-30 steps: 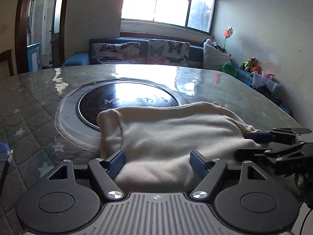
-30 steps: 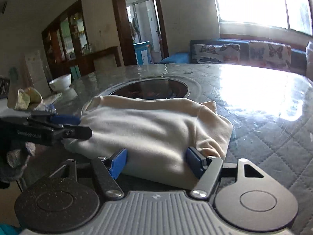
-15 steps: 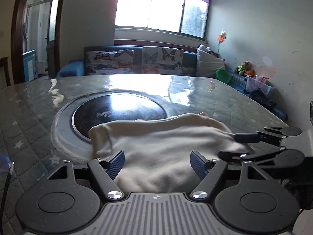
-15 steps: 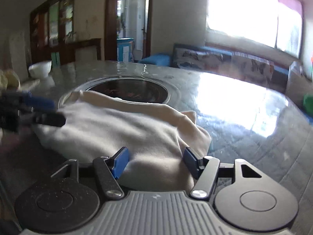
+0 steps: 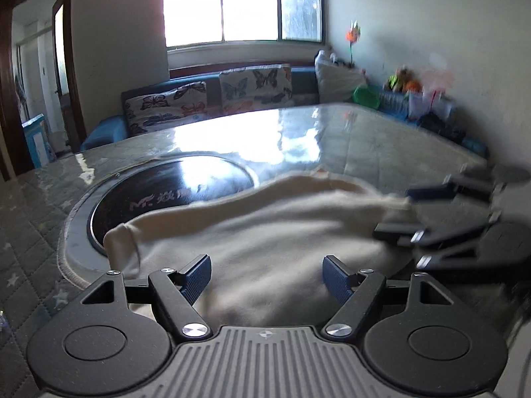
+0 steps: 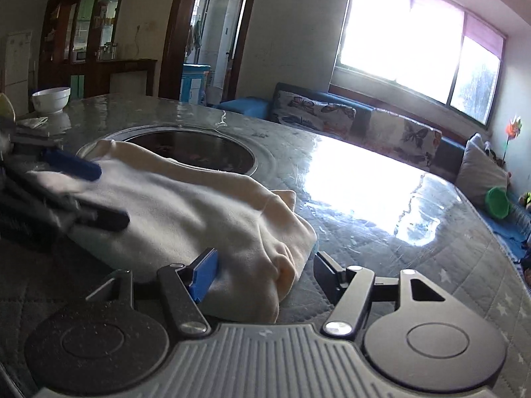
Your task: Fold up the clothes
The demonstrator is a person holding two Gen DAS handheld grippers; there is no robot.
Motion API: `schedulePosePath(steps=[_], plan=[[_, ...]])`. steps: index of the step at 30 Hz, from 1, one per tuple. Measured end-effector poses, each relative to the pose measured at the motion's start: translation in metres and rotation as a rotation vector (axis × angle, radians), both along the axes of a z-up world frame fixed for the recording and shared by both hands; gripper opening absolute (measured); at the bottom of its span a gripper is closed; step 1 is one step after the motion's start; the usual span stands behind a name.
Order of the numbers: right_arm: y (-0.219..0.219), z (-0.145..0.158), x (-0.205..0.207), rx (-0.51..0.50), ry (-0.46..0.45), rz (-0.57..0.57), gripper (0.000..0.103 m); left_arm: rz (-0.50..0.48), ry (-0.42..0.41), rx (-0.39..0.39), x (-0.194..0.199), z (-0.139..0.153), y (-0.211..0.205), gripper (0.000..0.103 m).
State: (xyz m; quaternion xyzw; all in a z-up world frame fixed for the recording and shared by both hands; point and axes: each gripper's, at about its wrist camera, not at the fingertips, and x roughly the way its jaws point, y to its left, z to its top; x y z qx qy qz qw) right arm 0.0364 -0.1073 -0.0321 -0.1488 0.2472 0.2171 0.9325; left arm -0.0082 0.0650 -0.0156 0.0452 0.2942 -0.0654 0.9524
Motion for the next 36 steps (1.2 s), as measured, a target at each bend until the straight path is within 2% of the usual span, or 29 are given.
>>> schedulePosePath(steps=[8,12,17,24,28,32,36], plan=[[0.006,0.023,0.016,0.009,-0.022,0.018,0.069,0.002,0.004,-0.006,-0.002,-0.004,0.001,0.077],[0.013,0.010,0.039,-0.019,0.033,0.025,0.070,0.014,0.005,-0.029,-0.005,0.000,0.010,0.077],[0.013,0.023,0.039,-0.001,0.026,0.050,0.072,0.093,-0.020,-0.082,-0.015,0.018,0.045,0.078],[0.047,0.036,0.000,-0.030,0.014,0.332,0.071,0.259,0.006,-0.106,-0.023,0.024,0.095,0.078],[0.081,0.032,-0.020,-0.056,0.034,0.496,0.066,0.333,0.028,-0.169,-0.023,0.027,0.117,0.078],[0.113,0.028,-0.035,-0.112,0.015,0.617,0.060,0.378,0.039,-0.225,-0.021,0.032,0.130,0.078],[0.139,0.024,-0.041,-0.142,0.005,0.687,0.052,0.405,0.051,-0.285,-0.018,0.035,0.140,0.078]])
